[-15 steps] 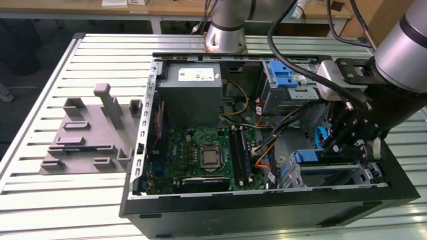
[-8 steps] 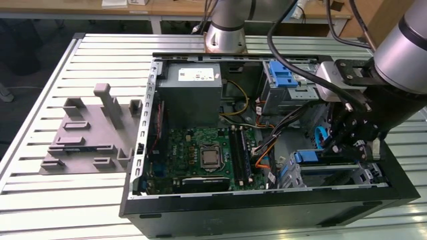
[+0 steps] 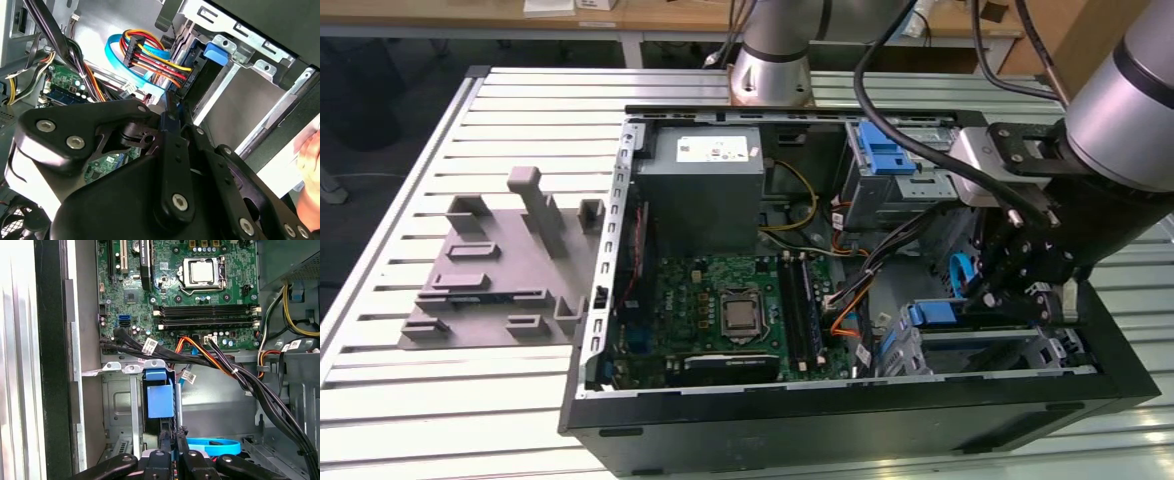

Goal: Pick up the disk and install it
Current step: 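Insert the second disk wire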

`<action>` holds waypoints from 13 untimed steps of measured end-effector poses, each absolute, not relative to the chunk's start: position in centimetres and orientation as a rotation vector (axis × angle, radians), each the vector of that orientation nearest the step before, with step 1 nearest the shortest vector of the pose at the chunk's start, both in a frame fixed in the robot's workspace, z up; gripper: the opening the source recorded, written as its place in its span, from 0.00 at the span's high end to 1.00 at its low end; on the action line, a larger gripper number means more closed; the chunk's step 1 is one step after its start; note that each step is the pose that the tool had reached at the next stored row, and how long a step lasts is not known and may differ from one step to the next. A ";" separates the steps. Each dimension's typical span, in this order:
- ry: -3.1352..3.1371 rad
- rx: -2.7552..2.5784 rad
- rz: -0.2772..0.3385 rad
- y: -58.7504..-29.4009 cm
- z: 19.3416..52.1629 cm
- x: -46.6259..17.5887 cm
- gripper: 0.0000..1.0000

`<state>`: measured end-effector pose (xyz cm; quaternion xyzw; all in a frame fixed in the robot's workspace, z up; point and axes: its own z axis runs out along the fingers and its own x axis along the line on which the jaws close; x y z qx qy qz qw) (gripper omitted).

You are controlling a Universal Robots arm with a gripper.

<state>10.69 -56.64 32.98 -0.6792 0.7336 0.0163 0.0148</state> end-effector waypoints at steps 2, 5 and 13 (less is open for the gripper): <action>2.283 -2.114 0.051 -56.6 32.9 10.7 0.84; 2.283 -2.114 0.051 -56.6 32.9 10.7 0.84; 2.283 -2.113 0.052 -56.6 33.4 10.7 0.60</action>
